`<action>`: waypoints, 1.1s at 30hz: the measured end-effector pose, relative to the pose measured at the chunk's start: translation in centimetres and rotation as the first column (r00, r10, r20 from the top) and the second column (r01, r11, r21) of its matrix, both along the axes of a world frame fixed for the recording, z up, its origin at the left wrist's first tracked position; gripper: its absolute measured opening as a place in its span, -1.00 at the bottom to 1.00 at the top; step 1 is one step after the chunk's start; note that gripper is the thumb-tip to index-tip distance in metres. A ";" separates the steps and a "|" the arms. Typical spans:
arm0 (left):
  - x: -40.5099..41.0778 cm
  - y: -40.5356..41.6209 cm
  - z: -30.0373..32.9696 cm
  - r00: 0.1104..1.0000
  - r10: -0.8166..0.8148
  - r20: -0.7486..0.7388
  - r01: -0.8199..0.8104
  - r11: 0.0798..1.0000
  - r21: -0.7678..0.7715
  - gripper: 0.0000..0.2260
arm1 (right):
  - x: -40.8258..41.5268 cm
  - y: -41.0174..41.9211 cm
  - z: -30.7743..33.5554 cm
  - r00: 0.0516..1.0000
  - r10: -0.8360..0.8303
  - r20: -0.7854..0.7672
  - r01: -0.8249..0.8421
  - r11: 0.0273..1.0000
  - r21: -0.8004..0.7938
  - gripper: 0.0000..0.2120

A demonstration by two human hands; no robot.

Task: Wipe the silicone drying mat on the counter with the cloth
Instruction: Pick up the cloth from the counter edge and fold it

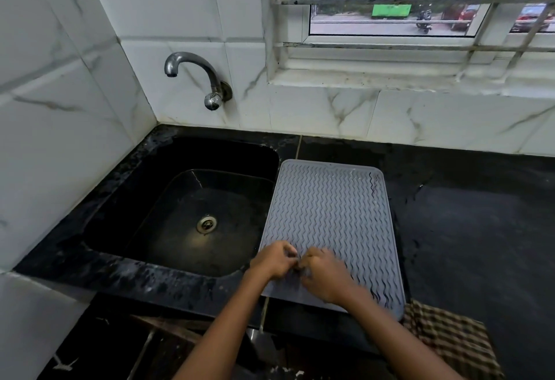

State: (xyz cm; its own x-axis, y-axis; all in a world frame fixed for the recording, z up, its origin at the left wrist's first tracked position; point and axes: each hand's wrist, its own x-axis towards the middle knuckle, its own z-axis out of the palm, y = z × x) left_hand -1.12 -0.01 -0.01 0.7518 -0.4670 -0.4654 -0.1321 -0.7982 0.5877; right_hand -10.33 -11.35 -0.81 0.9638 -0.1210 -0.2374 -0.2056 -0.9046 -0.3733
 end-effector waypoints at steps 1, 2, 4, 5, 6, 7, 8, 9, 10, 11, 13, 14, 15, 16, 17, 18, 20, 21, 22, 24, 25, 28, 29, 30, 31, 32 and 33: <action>-0.2 0.2 -0.4 1.000 0.006 0.002 -0.006 1.000 0.003 -0.84 | -0.1 -0.2 -0.2 1.000 -0.015 0.020 0.015 0.999 0.032 -0.72; -0.4 0.3 -0.6 1.000 0.021 0.024 -0.021 1.000 0.002 -0.84 | -0.1 -0.4 -0.2 0.999 -0.026 0.046 0.023 0.997 0.074 -0.72; -0.5 0.2 -0.5 0.998 0.021 0.067 -0.023 1.000 0.021 -0.85 | 0.1 -1.0 0.0 0.998 -0.019 0.068 0.011 0.993 0.116 -0.74; -0.5 0.1 -0.4 0.997 0.006 0.082 -0.010 0.999 0.044 -0.84 | 0.2 -1.2 0.1 0.998 -0.016 0.065 0.007 0.992 0.128 -0.75; -0.4 -0.1 -0.3 0.995 -0.013 0.100 0.006 0.998 0.069 -0.83 | 0.3 -1.4 0.3 0.999 -0.023 0.048 0.015 0.989 0.149 -0.75; -0.4 -0.3 -0.2 0.992 -0.033 0.119 0.022 0.995 0.093 -0.82 | 0.4 -1.5 0.4 0.999 -0.035 0.029 0.030 0.984 0.176 -0.76; -0.3 -0.6 -0.2 0.989 -0.052 0.140 0.036 0.993 0.112 -0.80 | 0.5 -1.7 0.5 0.999 -0.047 0.013 0.044 0.977 0.207 -0.77; -0.4 -0.8 -0.2 0.985 -0.068 0.160 0.048 0.991 0.128 -0.79 | 0.6 -1.9 0.5 0.999 -0.053 0.001 0.051 0.969 0.242 -0.78; -0.4 -1.0 -0.2 0.981 -0.078 0.180 0.053 0.989 0.138 -0.78 | 0.7 -2.1 0.6 0.999 -0.048 -0.015 0.050 0.958 0.281 -0.80; -0.4 -1.2 -0.2 0.977 -0.082 0.197 0.054 0.988 0.145 -0.78 | 0.8 -2.4 0.8 0.999 -0.040 -0.032 0.048 0.945 0.322 -0.82; -0.7 -1.7 -0.2 0.971 -0.086 0.223 0.053 0.987 0.151 -0.77 | 0.7 -3.1 1.3 0.996 -0.056 -0.071 0.081 0.902 0.423 -0.85; -1.0 -1.9 -0.2 0.968 -0.090 0.236 0.053 0.986 0.156 -0.76 | 0.5 -3.5 1.6 0.992 -0.082 -0.095 0.118 0.865 0.487 -0.86; -1.3 -2.2 -0.1 0.965 -0.091 0.246 0.052 0.986 0.161 -0.75 | 0.2 -3.9 2.0 0.986 -0.111 -0.121 0.160 0.824 0.544 -0.87; -1.3 -2.4 0.1 0.963 -0.096 0.250 0.054 0.985 0.166 -0.74 | 0.2 -4.3 2.2 0.978 -0.139 -0.158 0.205 0.789 0.579 -0.86; -1.5 -2.7 0.3 0.960 -0.100 0.260 0.056 0.984 0.172 -0.74 | 0.0 -4.8 2.5 0.968 -0.153 -0.199 0.243 0.774 0.585 -0.84; -1.8 -3.2 0.5 0.954 -0.103 0.280 0.054 0.983 0.176 -0.74 | -0.3 -5.5 2.7 0.959 -0.153 -0.238 0.266 0.775 0.573 -0.83; -2.6 -4.3 1.2 0.936 -0.097 0.339 0.038 0.984 0.176 -0.73 | -1.0 -7.1 3.2 0.949 -0.132 -0.287 0.276 0.789 0.549 -0.83; -2.9 -4.9 1.5 0.926 -0.097 0.364 0.036 0.985 0.170 -0.73 | -1.2 -7.8 3.3 0.945 -0.124 -0.302 0.278 0.790 0.546 -0.84; -3.7 -5.8 1.8 0.921 -0.092 0.379 0.033 0.986 0.160 -0.73 | -1.7 -8.8 3.5 0.945 -0.110 -0.309 0.270 0.797 0.540 -0.84; -5.8 -7.8 2.3 0.931 -0.095 0.353 0.046 0.989 0.143 -0.73 | -3.2 -11.0 3.7 0.945 -0.084 -0.317 0.246 0.821 0.515 -0.86; -6.8 -8.8 2.4 0.942 -0.096 0.321 0.055 0.989 0.135 -0.74 | -3.9 -12.1 3.7 0.945 -0.073 -0.320 0.233 0.836 0.498 -0.85; -10.8 -11.7 2.6 0.965 -0.116 0.233 0.088 0.988 0.126 -0.74 | -6.5 -15.3 3.7 0.942 -0.029 -0.334 0.187 0.873 0.451 -0.81; -12.2 -12.6 2.6 0.968 -0.138 0.208 0.112 0.985 0.131 -0.73 | -7.4 -16.3 3.5 0.938 -0.017 -0.346 0.175 0.885 0.430 -0.80; -13.3 -13.3 2.6 0.969 -0.161 0.187 0.137 0.982 0.133 -0.72 | -8.1 -17.1 3.3 0.932 -0.010 -0.363 0.169 0.897 0.409 -0.80; -14.3 -13.8 2.5 0.969 -0.183 0.165 0.162 0.978 0.134 -0.72 | -8.7 -17.8 3.2 0.923 -0.001 -0.386 0.161 0.909 0.384 -0.81; -15.3 -14.4 2.5 0.970 -0.198 0.139 0.180 0.975 0.133 -0.72 | -9.4 -18.3 3.2 0.913 0.014 -0.409 0.143 0.925 0.351 -0.82; -16.1 -14.8 2.4 0.969 -0.213 0.122 0.197 0.971 0.134 -0.71 | -9.9 -18.8 3.1 0.904 0.030 -0.426 0.115 0.944 0.311 -0.84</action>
State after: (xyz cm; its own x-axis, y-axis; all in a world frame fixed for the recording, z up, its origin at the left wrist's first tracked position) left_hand -17.18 -14.80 2.40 0.7055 -0.5646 -0.4283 -0.3715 -0.8093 0.4550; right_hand -20.19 -30.18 2.34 0.7599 -0.0071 -0.6500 -0.4437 -0.7365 -0.5106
